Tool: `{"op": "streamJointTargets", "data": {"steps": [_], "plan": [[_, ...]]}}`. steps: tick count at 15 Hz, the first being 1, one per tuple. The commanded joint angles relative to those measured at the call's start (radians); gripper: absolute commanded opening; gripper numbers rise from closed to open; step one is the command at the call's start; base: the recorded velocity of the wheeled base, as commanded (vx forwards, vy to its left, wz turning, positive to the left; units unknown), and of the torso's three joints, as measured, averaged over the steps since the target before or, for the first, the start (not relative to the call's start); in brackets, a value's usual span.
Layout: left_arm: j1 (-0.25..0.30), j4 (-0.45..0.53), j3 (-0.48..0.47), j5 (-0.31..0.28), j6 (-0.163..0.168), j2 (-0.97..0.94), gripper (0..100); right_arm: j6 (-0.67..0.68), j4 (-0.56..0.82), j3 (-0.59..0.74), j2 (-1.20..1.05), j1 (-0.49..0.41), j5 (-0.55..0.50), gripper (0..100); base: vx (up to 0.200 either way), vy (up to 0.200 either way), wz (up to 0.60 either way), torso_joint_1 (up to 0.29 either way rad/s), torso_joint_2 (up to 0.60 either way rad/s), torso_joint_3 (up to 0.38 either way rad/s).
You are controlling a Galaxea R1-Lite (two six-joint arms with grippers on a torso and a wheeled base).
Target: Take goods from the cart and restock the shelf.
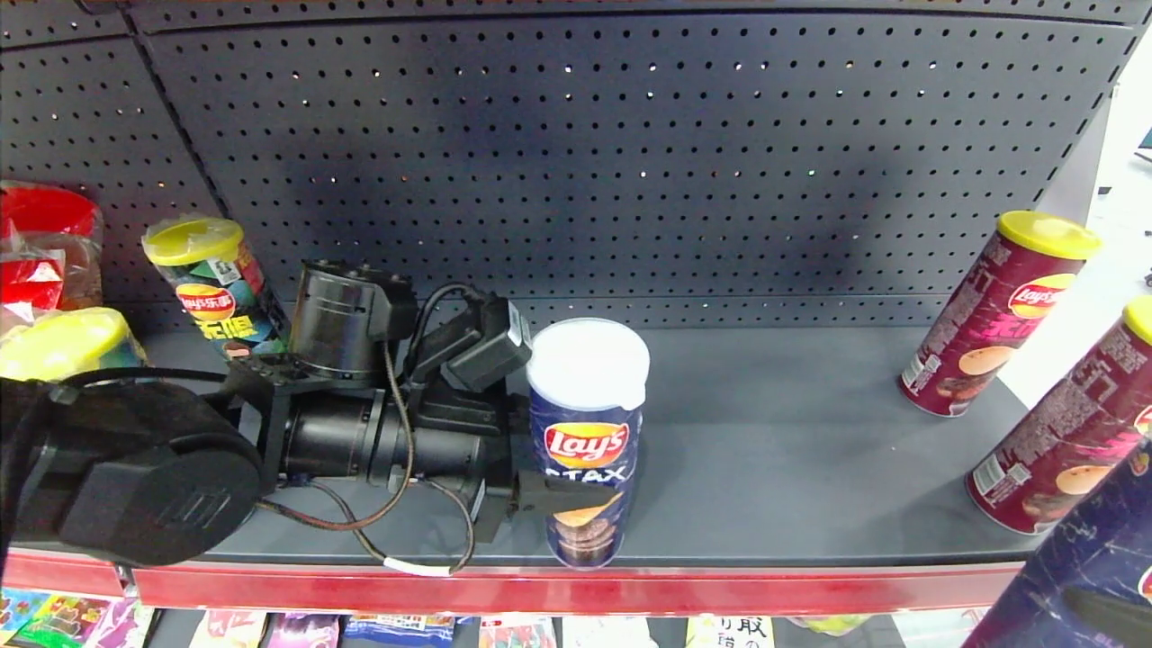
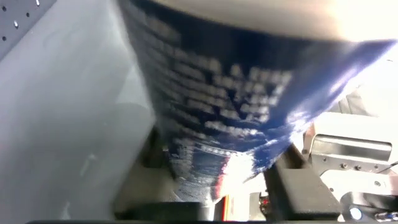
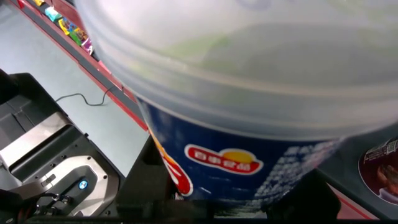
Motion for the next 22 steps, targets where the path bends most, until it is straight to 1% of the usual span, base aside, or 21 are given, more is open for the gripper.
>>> {"op": "streamJointTargets", "data": {"steps": [1, 3, 5, 7, 8, 9, 10, 11, 12, 13, 14, 16, 17, 18, 19, 21, 22], "plan": [[0.002, -0.007, 0.011, 0.002, -0.002, 0.002, 100, 0.0, 0.0, -0.001, 0.002, 0.0, 0.0, 0, 0.0, 0.0, 0.0, 0.0, 0.0, 0.0], [0.005, -0.007, 0.013, 0.002, -0.002, -0.009, 100, -0.002, 0.0, -0.004, 0.009, 0.0, 0.0, 0, 0.0, 0.0, 0.0, 0.0, 0.0, 0.0], [0.025, -0.007, 0.03, 0.002, -0.002, -0.038, 100, -0.002, -0.002, -0.025, 0.037, 0.0, 0.002, 0, 0.0, 0.0, 0.0, 0.0, 0.0, 0.0], [0.045, -0.007, 0.067, 0.002, -0.004, -0.084, 100, -0.005, -0.003, -0.068, 0.083, 0.003, 0.003, 0, 0.0, 0.0, 0.0, 0.0, 0.0, 0.0], [0.063, -0.005, 0.113, 0.002, -0.013, -0.128, 100, -0.009, -0.006, -0.108, 0.134, 0.005, 0.005, 0, 0.0, 0.0, 0.0, 0.0, 0.0, 0.0], [0.079, -0.005, 0.159, 0.002, -0.028, -0.18, 100, -0.009, -0.032, -0.139, 0.192, 0.006, 0.006, 0, 0.0, 0.0, 0.0, 0.0, 0.0, 0.0], [0.086, -0.005, 0.177, 0.002, -0.031, -0.202, 100, -0.009, -0.057, -0.145, 0.224, 0.006, 0.006, 0, 0.0, 0.0, 0.0, 0.0, 0.0, 0.0], [0.102, -0.005, 0.228, 0.003, -0.037, -0.259, 100, -0.009, -0.157, -0.148, 0.307, 0.008, 0.008, 0, 0.0, 0.0, 0.0, 0.0, 0.0, 0.0], [0.117, -0.005, 0.269, 0.01, -0.039, -0.3, 100, -0.009, -0.227, -0.157, 0.37, 0.017, 0.009, 0, 0.0, 0.0, 0.0, 0.0, 0.0, 0.0], [0.128, -0.005, 0.303, 0.016, -0.041, -0.328, 100, -0.009, -0.261, -0.173, 0.414, 0.043, 0.009, 0, 0.0, 0.0, 0.0, 0.0, 0.0, 0.0], [0.135, -0.005, 0.335, 0.016, -0.054, -0.361, 100, -0.009, -0.272, -0.197, 0.465, 0.072, 0.006, 0, 0.0, 0.0, 0.0, 0.0, 0.0, 0.0], [0.137, -0.004, 0.364, 0.019, -0.077, -0.407, 100, -0.009, -0.284, -0.257, 0.545, 0.099, 0.006, 0, 0.0, 0.0, 0.0, 0.0, 0.0, 0.0], [0.137, -0.004, 0.381, 0.031, -0.09, -0.43, 100, -0.009, -0.296, -0.285, 0.583, 0.111, 0.006, 0, 0.0, 0.0, 0.0, 0.0, 0.0, 0.0], [0.137, -0.002, 0.426, 0.086, -0.134, -0.498, 100, -0.009, -0.359, -0.34, 0.674, 0.126, 0.006, 0, 0.0, 0.0, 0.0, 0.0, 0.0, 0.0], [0.137, 0.003, 0.444, 0.109, -0.168, -0.545, 100, -0.008, -0.397, -0.364, 0.717, 0.126, 0.006, 0, 0.0, 0.0, 0.0, 0.0, 0.0, 0.0], [0.137, 0.015, 0.455, 0.14, -0.195, -0.595, 100, -0.008, -0.408, -0.401, 0.756, 0.126, 0.009, 0, 0.0, 0.0, 0.0, 0.0, 0.0, 0.0], [0.137, 0.027, 0.467, 0.169, -0.222, -0.633, 100, -0.008, -0.41, -0.415, 0.784, 0.126, 0.011, 0, 0.0, 0.0, 0.0, 0.0, 0.0, 0.0]]}}
